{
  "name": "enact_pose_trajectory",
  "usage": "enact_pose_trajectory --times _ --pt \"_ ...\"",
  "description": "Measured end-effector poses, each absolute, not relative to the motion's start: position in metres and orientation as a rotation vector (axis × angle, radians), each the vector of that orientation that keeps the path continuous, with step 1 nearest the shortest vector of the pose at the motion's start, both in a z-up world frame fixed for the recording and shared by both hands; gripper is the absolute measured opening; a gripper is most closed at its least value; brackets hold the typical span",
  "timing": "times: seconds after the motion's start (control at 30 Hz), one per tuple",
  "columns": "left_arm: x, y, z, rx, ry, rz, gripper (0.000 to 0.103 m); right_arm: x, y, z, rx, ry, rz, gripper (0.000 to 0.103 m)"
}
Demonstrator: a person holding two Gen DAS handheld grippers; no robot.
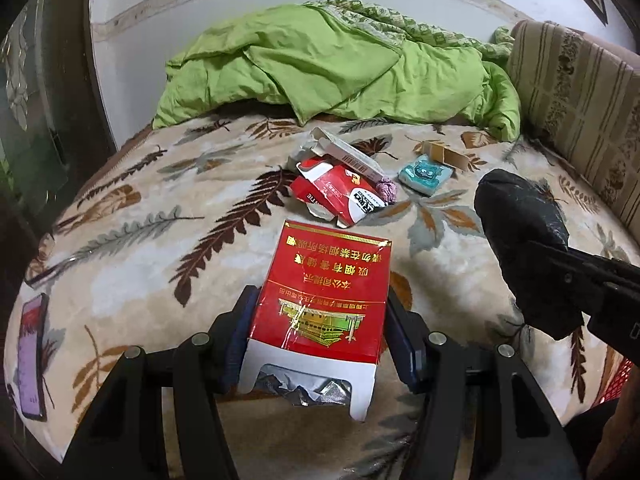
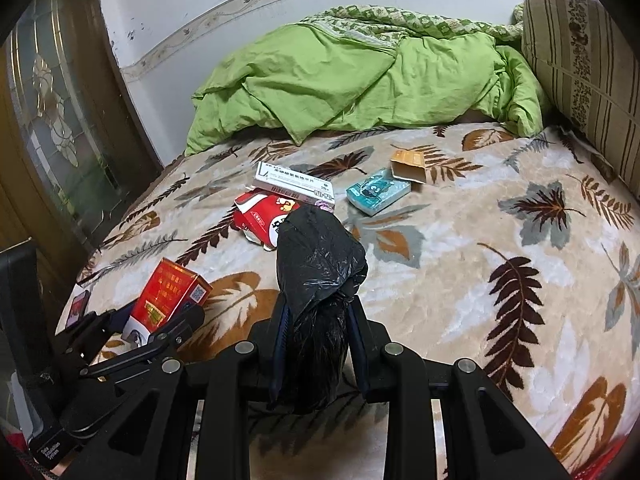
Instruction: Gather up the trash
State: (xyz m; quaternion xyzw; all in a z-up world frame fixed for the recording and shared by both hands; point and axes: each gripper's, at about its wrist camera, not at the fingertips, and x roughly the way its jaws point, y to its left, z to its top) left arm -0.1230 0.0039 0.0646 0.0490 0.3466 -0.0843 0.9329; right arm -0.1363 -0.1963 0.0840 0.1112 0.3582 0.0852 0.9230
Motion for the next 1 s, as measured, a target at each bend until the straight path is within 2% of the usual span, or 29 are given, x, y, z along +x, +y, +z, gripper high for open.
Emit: enact_pose_trajectory --times 1.0 --pt "-0.1231 0.0025 0.0659 0.107 0.702 -0.166 0.059 -0.139 -0.1893 0.0849 0.172 0.725 0.163 0.029"
